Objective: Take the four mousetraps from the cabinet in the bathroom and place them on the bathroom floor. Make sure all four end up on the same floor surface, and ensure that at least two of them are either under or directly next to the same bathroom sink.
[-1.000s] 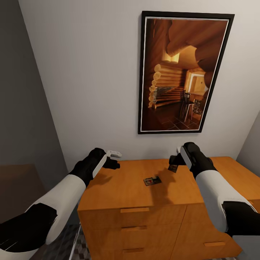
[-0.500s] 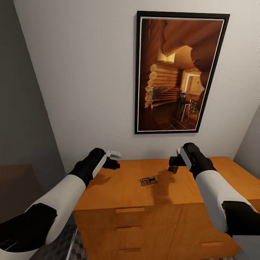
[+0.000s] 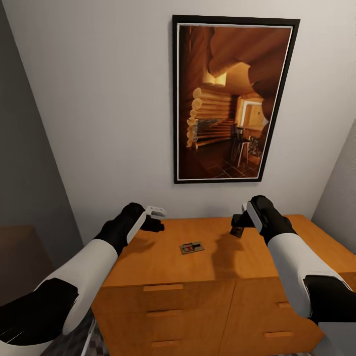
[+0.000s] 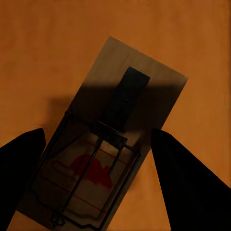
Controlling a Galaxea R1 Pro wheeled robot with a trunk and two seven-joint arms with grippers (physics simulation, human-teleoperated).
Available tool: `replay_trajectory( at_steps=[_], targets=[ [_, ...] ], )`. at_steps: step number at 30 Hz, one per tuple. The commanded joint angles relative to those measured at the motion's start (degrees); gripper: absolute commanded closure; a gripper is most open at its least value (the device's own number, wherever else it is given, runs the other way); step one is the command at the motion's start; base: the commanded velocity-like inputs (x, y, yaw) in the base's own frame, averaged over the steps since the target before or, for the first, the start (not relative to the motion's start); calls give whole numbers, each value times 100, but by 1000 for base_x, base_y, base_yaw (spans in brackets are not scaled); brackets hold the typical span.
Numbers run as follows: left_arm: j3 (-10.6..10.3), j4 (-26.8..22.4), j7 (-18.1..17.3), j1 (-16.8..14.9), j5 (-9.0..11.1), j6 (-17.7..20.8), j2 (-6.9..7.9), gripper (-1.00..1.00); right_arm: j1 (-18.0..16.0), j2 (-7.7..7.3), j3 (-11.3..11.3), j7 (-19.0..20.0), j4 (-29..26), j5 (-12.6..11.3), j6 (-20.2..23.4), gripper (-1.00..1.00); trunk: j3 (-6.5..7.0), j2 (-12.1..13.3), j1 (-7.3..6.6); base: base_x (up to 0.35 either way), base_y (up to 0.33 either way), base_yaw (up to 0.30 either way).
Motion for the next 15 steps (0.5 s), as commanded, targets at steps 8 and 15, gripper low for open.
replay_trajectory(
  at_steps=[8,15],
  targets=[
    [-18,-18,-64,-6,21,27,12,-100,-4,2,-16,-30,78,-43,21,100,-8,-5,1,0,-13,0],
    [-101,-53,-917,-7,-14,33,29,-100,-4,-2,-23,-50,194,-32,21,100,-8,-5,1,0,-1,-101]
  ],
)
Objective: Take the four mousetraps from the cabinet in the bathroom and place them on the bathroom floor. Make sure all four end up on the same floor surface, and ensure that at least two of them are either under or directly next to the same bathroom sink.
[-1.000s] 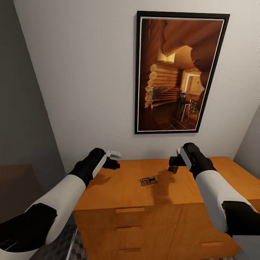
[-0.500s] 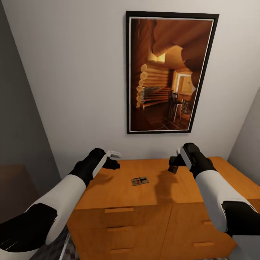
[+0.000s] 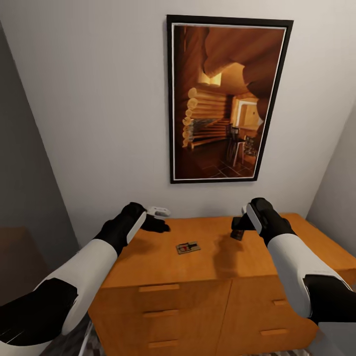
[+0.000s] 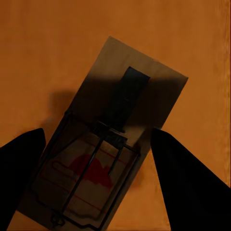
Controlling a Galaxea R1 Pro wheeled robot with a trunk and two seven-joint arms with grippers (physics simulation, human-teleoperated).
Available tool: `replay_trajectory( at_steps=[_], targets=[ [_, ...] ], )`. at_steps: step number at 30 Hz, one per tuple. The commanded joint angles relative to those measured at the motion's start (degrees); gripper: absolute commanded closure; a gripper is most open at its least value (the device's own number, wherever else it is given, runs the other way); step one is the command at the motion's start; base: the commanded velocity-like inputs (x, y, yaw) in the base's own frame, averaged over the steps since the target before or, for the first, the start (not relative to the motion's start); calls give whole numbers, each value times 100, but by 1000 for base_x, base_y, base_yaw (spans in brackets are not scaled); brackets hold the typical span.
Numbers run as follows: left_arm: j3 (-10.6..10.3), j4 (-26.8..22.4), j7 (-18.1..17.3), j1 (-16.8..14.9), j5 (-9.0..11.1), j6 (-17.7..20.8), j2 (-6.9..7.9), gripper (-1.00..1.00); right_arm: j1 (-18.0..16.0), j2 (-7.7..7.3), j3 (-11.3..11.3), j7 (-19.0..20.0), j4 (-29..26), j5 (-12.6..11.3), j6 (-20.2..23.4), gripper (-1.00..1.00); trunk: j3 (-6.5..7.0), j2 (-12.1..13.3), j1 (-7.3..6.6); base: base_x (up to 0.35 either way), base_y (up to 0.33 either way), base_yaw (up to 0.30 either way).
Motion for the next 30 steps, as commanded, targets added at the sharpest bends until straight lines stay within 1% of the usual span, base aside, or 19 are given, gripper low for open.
replay_trajectory(
  at_steps=[1,3,4,6,7,9,10,14,18,24,28,30],
  targets=[
    [-43,-6,-168,-5,20,19,5,-100,-4,1,-13,-39,-3,-32,21,100,-8,-5,1,0,0,-232],
    [-110,-17,-521,-7,-1,13,10,-100,-4,-1,-14,-45,1,-30,21,100,-8,-5,1,0,0,-247],
    [-203,-29,-833,-6,-29,8,13,-100,-4,-1,-15,-48,4,-28,21,100,-8,-5,1,0,0,-265],
    [-333,-42,-1071,-5,-63,4,16,-100,-4,-2,-15,-50,5,-27,21,100,-8,-5,1,0,0,-272],
    [-489,-54,-1229,-6,-101,3,17,-100,-4,-2,-15,-52,6,-27,21,100,-8,-5,1,0,0,-251],
    [-655,-66,-1330,-6,-140,-1,18,-100,-4,-3,-16,-53,7,-26,21,100,-8,-5,1,0,0,-194],
    [-815,-73,-1395,-7,-172,-1,18,-100,-4,-3,-16,-53,7,-26,21,100,-8,-5,1,0,0,-110],
    [-1087,-80,-1480,-8,-217,-1,26,-100,-4,-3,-16,-51,9,-26,21,100,-8,-5,1,0,0,-63],
    [-1188,-84,-1528,-11,-231,0,49,-100,-4,-3,-16,-53,8,-26,21,100,-8,-5,1,0,0,-20],
    [-1226,-72,-1555,-9,-239,2,106,-100,-4,-3,-10,-57,11,-26,21,100,-8,-5,1,0,0,-5],
    [-1233,-72,-1555,-12,-287,29,133,-100,-4,-3,-8,-59,15,-26,21,100,-8,-5,1,0,0,-1],
    [-1235,-79,-1555,-13,-373,50,146,-100,-4,-3,-8,-61,16,-26,21,100,-8,-5,1,0,0,0]
  ],
)
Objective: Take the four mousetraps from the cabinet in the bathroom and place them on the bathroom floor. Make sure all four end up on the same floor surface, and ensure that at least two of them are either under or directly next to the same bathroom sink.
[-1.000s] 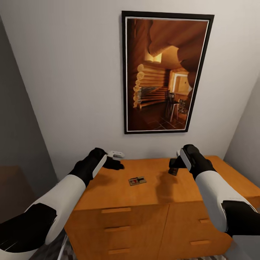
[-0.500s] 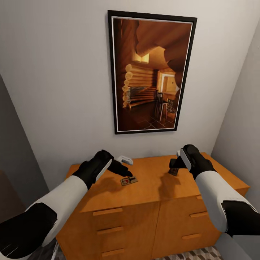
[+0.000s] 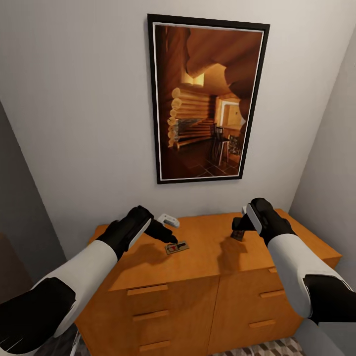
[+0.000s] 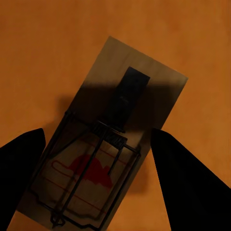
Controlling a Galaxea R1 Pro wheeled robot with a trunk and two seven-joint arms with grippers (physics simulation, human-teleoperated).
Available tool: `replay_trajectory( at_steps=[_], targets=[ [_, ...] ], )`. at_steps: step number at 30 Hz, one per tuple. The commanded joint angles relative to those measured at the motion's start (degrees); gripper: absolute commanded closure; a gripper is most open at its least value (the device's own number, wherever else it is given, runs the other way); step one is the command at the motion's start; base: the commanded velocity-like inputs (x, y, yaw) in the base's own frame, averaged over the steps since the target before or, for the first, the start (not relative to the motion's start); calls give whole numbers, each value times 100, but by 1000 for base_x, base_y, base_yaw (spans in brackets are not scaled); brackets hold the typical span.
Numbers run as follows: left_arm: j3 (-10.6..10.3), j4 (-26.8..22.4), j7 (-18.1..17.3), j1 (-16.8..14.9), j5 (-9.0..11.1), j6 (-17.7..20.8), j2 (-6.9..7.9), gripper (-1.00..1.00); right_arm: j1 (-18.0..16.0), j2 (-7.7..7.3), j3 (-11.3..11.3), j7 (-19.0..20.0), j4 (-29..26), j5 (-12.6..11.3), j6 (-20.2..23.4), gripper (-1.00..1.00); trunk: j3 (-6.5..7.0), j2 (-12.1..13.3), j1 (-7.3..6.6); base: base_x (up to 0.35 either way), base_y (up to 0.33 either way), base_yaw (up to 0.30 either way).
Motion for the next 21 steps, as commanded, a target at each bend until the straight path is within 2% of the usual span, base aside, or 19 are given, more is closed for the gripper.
replay_trajectory(
  at_steps=[1,6,10,21],
  targets=[
    [-18,-4,29,-7,15,42,4,-100,-4,2,-12,-36,-5,-32,21,100,-8,-6,1,0,0,0],
    [-14,2,26,-4,-312,63,-7,-100,-4,2,-12,-37,-5,-32,21,100,-8,-6,1,88,0,0],
    [-23,-5,24,-5,-418,69,-15,-100,-4,2,-12,-37,-5,-32,21,100,-8,-6,1,235,0,0],
    [-43,-2,34,-5,-471,64,-24,-100,-4,-1,-26,-39,12,-32,21,100,-8,-6,1,60,0,0]
  ],
)
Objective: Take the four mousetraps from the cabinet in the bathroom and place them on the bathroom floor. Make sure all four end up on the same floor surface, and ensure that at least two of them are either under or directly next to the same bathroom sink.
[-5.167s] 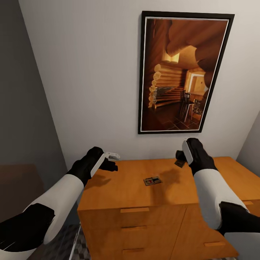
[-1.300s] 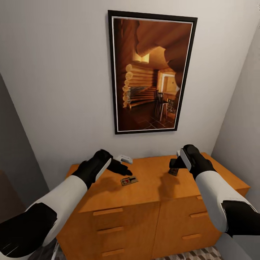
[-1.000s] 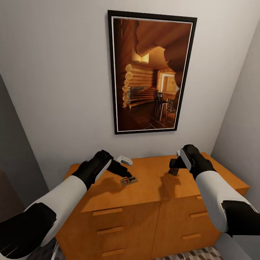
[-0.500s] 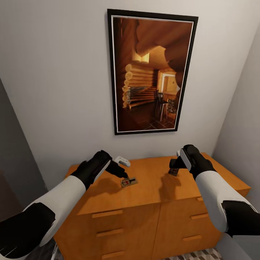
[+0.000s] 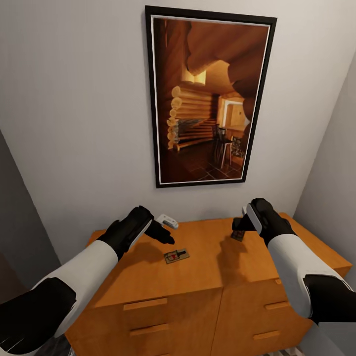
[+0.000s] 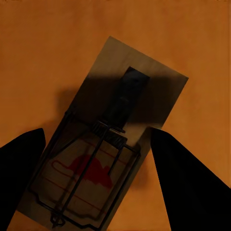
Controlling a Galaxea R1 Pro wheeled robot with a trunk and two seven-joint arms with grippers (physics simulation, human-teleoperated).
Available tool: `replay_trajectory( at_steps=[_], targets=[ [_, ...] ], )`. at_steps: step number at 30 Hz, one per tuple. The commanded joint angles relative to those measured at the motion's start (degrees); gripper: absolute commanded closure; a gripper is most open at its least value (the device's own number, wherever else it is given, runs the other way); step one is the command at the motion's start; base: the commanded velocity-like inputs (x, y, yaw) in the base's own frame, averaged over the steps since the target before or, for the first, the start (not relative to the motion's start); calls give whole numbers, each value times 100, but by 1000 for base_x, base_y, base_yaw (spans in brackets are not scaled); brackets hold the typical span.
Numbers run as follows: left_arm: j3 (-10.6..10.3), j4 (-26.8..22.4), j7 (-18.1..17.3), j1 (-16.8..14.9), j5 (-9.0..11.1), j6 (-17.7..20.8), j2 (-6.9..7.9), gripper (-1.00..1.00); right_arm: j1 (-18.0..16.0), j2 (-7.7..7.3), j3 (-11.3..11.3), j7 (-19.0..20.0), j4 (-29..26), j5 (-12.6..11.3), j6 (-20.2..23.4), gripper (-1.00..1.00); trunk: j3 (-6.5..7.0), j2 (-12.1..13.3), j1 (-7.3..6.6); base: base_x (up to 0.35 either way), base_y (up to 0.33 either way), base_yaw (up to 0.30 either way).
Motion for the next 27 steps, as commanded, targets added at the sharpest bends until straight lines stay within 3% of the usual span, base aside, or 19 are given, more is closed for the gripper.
replay_trajectory(
  at_steps=[1,14,20,27],
  targets=[
    [-13,-3,-7,-7,6,24,1,-100,-4,-1,-13,-35,-5,-33,21,100,-8,-5,1,8,0,0],
    [-30,27,-77,-4,33,2,-33,-100,-4,-159,-16,-26,-5,-56,21,100,-8,-5,1,2,0,0],
    [-201,54,-416,-1,26,-22,-58,-100,-4,-169,-16,-25,46,-65,21,100,-8,-5,1,0,0,0],
    [-288,57,-575,-1,18,-17,-95,-100,-4,-170,-16,-25,199,-68,21,100,-8,-5,1,0,0,0]
  ],
)
